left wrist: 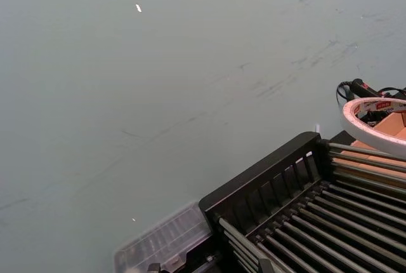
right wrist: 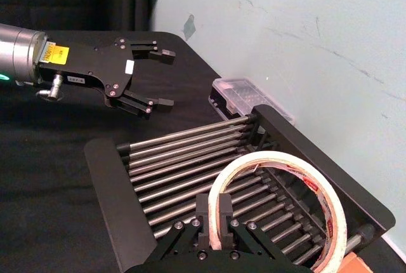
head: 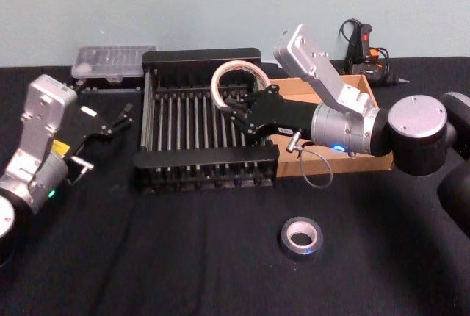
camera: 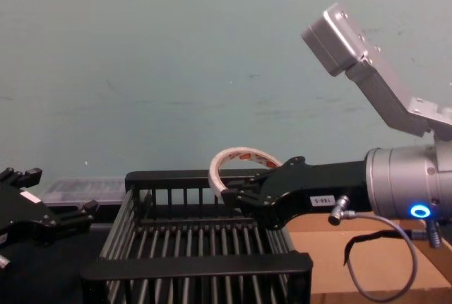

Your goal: Pick up the white tape and place it into the black box , Pick up the silver tape and place it into the brown box.

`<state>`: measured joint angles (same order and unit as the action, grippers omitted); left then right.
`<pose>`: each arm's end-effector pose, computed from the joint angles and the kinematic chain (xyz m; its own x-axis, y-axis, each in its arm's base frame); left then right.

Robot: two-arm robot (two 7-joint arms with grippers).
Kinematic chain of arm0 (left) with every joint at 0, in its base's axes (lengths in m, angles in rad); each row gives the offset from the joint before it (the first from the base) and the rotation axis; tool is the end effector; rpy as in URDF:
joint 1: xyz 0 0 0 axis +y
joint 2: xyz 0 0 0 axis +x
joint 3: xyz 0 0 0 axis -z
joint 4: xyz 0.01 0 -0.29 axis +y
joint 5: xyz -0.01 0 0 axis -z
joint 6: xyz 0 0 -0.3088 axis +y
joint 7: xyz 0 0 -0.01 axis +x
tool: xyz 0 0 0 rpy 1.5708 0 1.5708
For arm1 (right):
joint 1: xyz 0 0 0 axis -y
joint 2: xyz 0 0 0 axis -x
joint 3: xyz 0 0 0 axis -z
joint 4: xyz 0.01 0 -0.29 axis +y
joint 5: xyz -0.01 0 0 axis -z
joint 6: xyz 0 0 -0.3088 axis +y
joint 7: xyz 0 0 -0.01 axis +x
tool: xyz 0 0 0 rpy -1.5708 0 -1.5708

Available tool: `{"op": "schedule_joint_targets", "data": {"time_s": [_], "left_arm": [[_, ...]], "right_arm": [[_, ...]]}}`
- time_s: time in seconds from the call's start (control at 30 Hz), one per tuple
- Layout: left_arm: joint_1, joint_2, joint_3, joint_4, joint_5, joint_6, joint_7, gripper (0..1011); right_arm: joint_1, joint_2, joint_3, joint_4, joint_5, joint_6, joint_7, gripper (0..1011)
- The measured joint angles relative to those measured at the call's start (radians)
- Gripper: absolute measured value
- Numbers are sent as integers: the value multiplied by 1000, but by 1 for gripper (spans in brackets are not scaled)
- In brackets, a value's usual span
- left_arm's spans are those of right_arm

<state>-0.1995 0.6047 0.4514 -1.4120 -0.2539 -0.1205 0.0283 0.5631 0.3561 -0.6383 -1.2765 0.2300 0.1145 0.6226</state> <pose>0.3581 0.0827 -0.3023 0.2923 0.8803 0.3737 -0.9553 0.2873 0.0703 0.4429 0.0373 -0.2328 0.8594 -0.4569 0.2295 0.5079 0.8141 -0.2814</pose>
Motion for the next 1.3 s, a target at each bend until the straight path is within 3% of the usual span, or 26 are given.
{"op": "schedule_joint_targets", "data": {"time_s": [0.47,0.6,0.63,0.67,0.77,0.8,0.97,1.3], "left_arm": [[0,0,0,0,0,0,0,1001],[0,0,0,0,0,0,0,1001],[0,0,0,0,0,0,0,1001],[0,0,0,0,0,0,0,1001],[0,0,0,0,0,0,0,1001],[0,0,0,0,0,0,0,1001],[0,0,0,0,0,0,0,1001],[0,0,0,0,0,0,0,1001]], "right_arm": [[-1,1,0,-2,0,1,0,132],[-1,1,1,-2,0,1,0,231],[-2,2,1,-3,0,2,-1,681],[-2,2,1,-3,0,2,-1,737],[-2,2,1,-3,1,2,-1,769],[-2,2,1,-3,1,2,-1,848],[-2,2,1,-3,1,2,-1,978],[-2,2,1,-3,1,2,-1,1000]]}}
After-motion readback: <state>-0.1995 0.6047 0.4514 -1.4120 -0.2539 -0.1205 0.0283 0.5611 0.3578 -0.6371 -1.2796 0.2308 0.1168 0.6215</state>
